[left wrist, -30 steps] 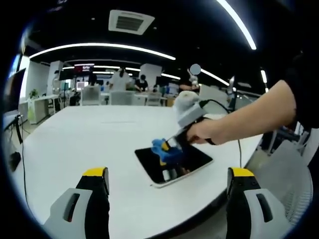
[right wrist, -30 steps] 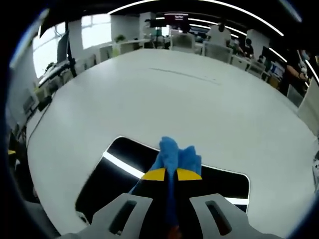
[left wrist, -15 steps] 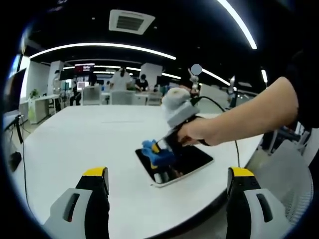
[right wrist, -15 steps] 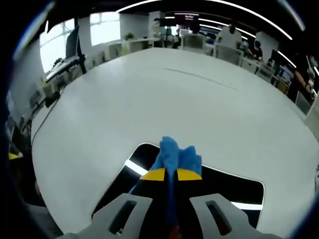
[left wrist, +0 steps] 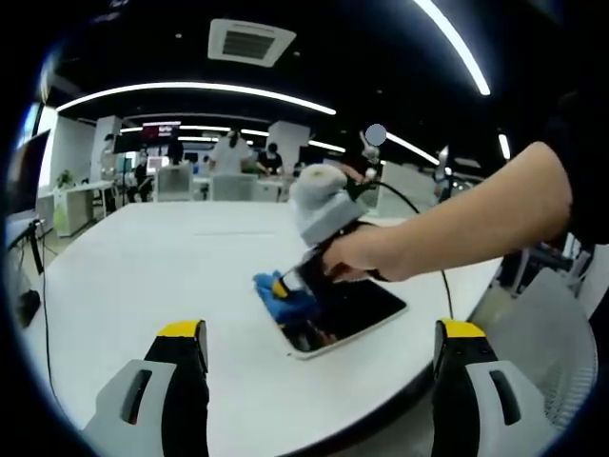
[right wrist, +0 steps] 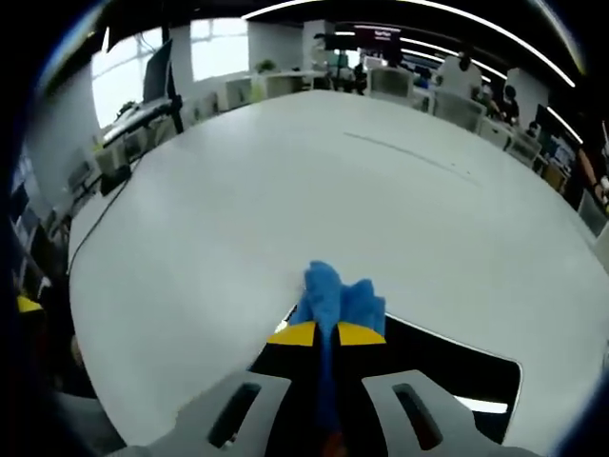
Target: Wipe the mirror surface with the cleaning cloth until all visible marks leave the cleaned area.
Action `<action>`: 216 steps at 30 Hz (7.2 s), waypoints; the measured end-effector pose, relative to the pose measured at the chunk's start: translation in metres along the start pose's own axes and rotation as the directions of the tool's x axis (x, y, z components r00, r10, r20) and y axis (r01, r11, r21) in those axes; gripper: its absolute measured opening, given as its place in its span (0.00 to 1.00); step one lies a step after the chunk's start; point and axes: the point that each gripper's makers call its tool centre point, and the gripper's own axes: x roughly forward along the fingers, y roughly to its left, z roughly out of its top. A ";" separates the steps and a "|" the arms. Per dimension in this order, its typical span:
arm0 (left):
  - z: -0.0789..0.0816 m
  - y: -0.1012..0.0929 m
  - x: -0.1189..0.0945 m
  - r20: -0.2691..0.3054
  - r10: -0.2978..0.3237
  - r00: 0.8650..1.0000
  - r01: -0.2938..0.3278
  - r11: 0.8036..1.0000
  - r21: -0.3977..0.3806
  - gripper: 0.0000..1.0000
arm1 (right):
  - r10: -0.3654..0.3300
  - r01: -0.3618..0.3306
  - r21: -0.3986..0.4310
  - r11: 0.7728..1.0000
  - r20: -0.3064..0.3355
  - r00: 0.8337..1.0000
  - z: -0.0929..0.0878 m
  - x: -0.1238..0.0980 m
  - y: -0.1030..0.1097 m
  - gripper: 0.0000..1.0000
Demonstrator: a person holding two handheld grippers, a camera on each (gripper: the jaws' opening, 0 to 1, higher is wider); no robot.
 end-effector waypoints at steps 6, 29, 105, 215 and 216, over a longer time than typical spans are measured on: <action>0.000 0.000 0.000 0.000 0.000 1.000 0.000 1.000 0.001 0.99 | -0.005 0.005 -0.017 1.000 -0.012 1.000 -0.001 -0.002 0.006 0.01; 0.000 0.000 0.000 0.000 0.001 1.000 -0.001 1.000 -0.001 0.99 | 0.055 -0.057 -0.079 0.995 -0.024 0.998 -0.010 -0.014 0.018 0.00; 0.002 0.004 -0.002 0.013 0.024 1.000 -0.023 1.000 -0.016 0.99 | 0.126 -0.080 -0.473 0.877 0.066 0.990 -0.030 -0.038 0.026 0.00; -0.002 -0.001 0.001 -0.018 0.000 1.000 0.000 1.000 -0.012 0.96 | -0.081 0.089 -0.059 0.994 0.125 0.989 -0.112 -0.099 -0.133 0.00; -0.002 -0.001 0.001 -0.018 0.000 1.000 0.000 1.000 -0.013 0.96 | -0.081 0.089 -0.057 0.994 0.125 0.989 -0.112 -0.100 -0.133 0.00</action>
